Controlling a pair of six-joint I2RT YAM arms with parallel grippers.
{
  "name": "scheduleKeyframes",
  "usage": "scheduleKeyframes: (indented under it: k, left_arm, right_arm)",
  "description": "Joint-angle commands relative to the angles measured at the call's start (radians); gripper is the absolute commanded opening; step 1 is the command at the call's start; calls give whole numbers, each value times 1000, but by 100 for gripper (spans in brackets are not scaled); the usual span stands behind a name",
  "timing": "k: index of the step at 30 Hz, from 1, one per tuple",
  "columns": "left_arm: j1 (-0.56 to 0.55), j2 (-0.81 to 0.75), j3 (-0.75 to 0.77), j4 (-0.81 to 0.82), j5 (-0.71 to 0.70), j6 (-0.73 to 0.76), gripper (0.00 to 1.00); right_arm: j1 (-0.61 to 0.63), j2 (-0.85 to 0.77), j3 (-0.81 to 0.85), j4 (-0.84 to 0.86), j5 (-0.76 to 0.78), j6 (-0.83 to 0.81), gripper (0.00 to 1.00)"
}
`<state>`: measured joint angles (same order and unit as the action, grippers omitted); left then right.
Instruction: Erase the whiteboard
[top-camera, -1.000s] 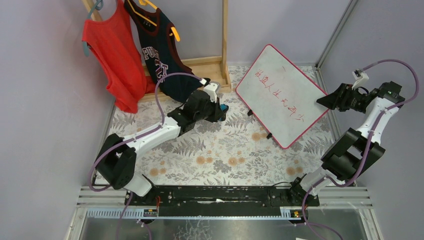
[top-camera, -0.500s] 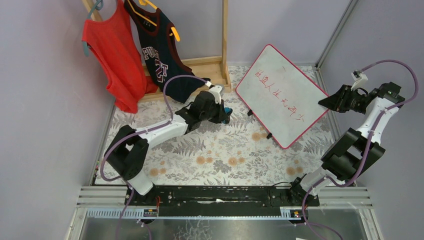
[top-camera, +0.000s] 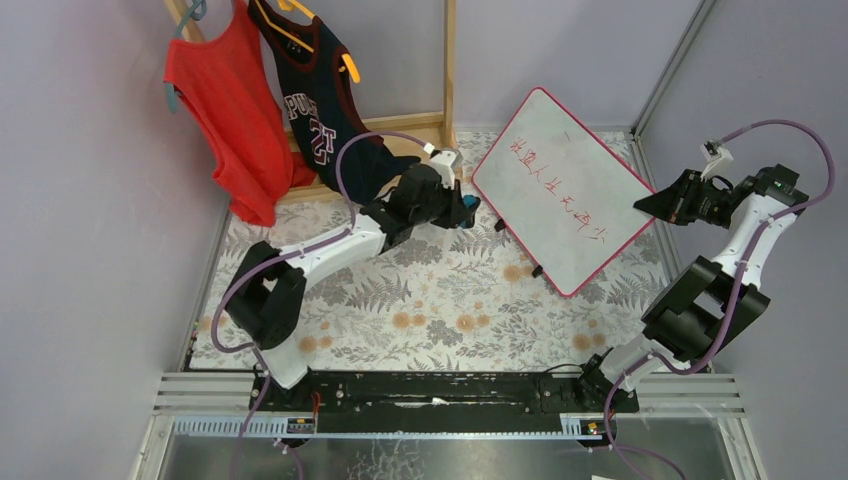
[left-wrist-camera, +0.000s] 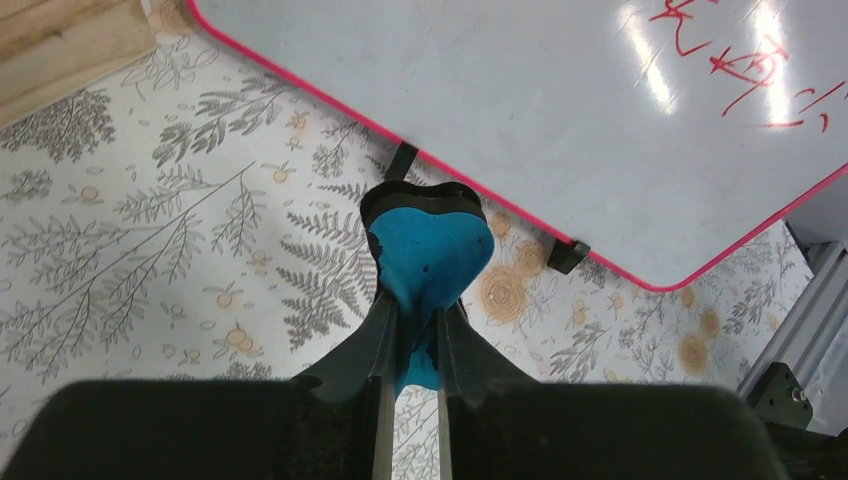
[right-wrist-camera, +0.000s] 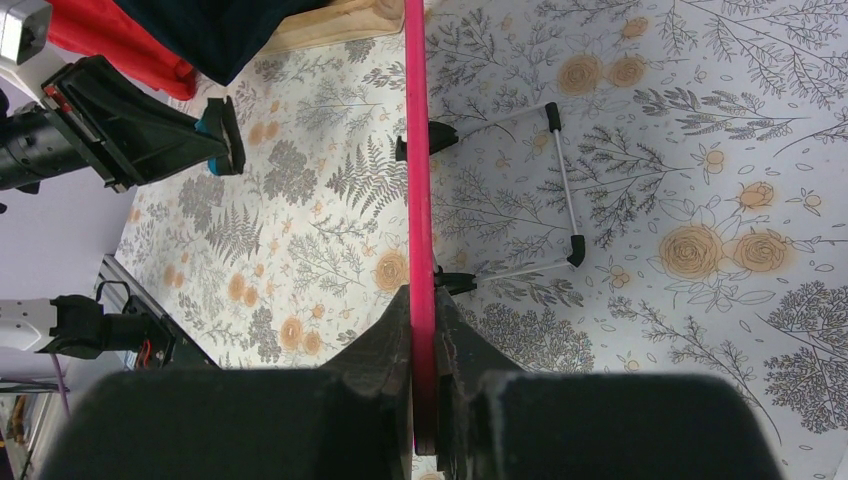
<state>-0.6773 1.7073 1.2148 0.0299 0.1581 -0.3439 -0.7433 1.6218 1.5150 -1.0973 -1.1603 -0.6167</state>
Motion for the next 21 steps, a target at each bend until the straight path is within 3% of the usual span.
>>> scheduleKeyframes:
  k: [1,13,21]
  left_arm:
    - [6,48,80,38,26,4,0]
    - [7,231,324,109,88,127,0]
    - [6,341,473,148,271,230,0]
  right_arm:
    - [2,-43,21,-5,35,-31,0]
    - [2,-34,29,-41,27,-59,0]
    - [2,-32,53,-89,32,-91,0]
